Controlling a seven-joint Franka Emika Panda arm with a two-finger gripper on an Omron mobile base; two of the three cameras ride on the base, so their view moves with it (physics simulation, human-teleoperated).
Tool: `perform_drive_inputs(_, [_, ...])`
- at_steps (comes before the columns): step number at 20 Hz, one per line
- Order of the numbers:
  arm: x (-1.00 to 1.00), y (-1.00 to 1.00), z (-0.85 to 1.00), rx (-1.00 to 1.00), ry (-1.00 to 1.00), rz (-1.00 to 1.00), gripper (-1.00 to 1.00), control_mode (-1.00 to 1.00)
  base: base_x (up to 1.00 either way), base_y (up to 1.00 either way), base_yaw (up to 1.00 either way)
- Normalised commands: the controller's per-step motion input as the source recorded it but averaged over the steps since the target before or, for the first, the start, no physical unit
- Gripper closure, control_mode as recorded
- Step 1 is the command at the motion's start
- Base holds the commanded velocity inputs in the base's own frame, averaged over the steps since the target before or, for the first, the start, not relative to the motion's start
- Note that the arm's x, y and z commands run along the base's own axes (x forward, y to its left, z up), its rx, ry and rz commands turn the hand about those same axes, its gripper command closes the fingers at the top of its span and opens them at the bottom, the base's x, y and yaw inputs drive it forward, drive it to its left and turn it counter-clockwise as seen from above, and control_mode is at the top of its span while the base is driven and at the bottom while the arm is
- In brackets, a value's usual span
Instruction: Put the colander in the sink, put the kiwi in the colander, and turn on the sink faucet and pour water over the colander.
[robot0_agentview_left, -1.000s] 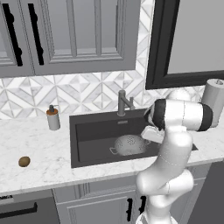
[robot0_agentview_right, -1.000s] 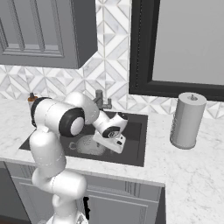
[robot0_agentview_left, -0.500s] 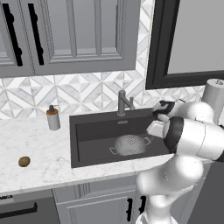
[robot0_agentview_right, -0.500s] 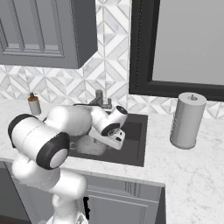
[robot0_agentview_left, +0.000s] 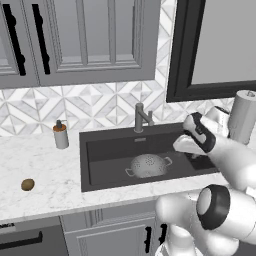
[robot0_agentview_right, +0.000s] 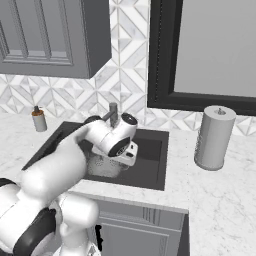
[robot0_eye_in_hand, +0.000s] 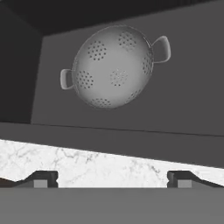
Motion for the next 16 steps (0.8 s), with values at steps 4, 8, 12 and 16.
perform_drive_inputs(4, [-0.52, 0.44, 0.51, -0.12, -0.08, 0.0, -1.0, -1.0, 0.0, 0.0, 0.0])
perform_drive_inputs(8, [-0.5, 0.66, 0.33, -0.15, -0.04, -0.01, -1.0, -1.0, 0.0, 0.0, 0.0])
perform_drive_inputs(12, [-0.29, 0.84, 0.29, -0.07, -0.02, -0.08, -1.0, -1.0, 0.0, 0.0, 0.0])
perform_drive_inputs(16, [-0.09, 0.93, 0.32, -0.1, -0.06, -0.04, -1.0, -1.0, 0.0, 0.0, 0.0])
